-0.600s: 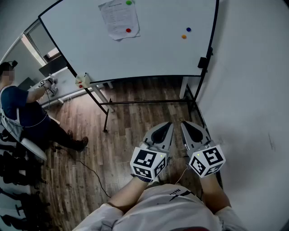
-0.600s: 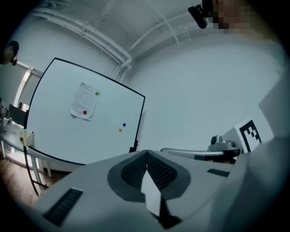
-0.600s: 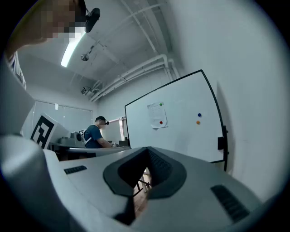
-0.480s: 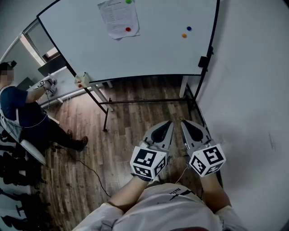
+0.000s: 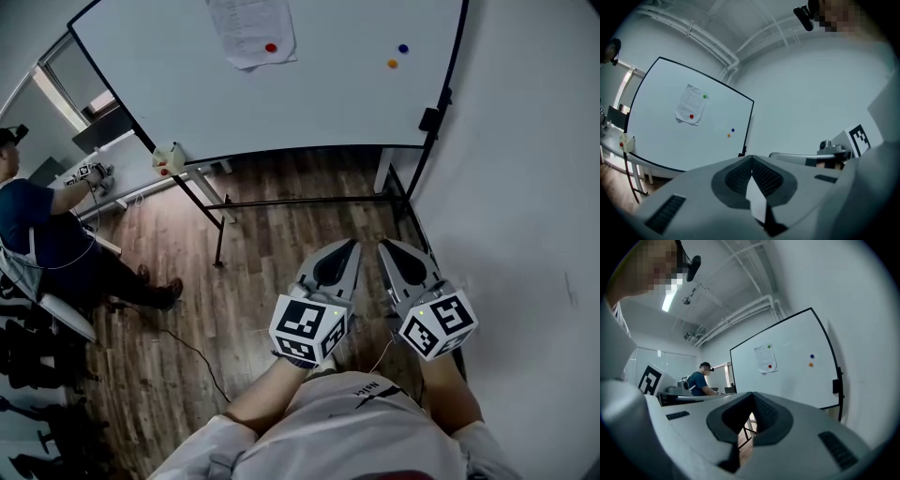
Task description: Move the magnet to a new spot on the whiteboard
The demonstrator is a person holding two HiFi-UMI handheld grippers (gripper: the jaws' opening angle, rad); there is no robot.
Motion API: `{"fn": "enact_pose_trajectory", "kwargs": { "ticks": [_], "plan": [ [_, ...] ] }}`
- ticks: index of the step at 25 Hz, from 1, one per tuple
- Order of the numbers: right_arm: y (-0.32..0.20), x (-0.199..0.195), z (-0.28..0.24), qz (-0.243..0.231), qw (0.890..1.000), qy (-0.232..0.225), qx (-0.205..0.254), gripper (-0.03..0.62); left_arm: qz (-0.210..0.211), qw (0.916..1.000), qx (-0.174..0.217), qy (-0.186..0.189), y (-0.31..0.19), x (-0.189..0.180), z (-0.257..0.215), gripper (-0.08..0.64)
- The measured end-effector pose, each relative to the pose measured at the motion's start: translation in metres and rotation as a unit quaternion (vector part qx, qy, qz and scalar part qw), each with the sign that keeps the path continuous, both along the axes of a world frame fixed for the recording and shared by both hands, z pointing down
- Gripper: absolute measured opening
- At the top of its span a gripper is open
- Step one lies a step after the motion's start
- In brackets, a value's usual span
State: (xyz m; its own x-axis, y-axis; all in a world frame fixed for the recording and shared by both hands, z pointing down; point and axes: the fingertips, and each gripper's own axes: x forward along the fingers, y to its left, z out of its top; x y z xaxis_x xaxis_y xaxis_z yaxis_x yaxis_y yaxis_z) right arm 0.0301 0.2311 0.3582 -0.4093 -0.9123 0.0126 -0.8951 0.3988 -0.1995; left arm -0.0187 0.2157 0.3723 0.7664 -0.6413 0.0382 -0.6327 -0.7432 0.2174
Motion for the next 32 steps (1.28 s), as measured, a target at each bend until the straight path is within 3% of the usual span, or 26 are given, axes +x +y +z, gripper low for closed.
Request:
{"fn": "enact_pose_trajectory", "kwargs": {
  "ticks": [11, 21, 32],
  "plan": [
    [-0.026, -0.031, -0.006, 0.022, 1.000, -0.003, 0.019, 0.014, 0.005, 0.9998, 0.015, 0.008, -0.033, -0.044, -0.004, 0.012],
    [-0.051, -0.050, -0.010, 0.003, 1.000, -0.005, 0.028, 0.014, -0.009, 0.9998, 0.016, 0.011, -0.055, -0.056, -0.008, 0.012],
    [-0.136, -0.022, -0.006, -0.015, 0.999, -0.014, 0.033, 0.014, -0.022, 0.9997, 0.009, -0.002, -0.133, -0.024, 0.002, 0.012]
  ]
}}
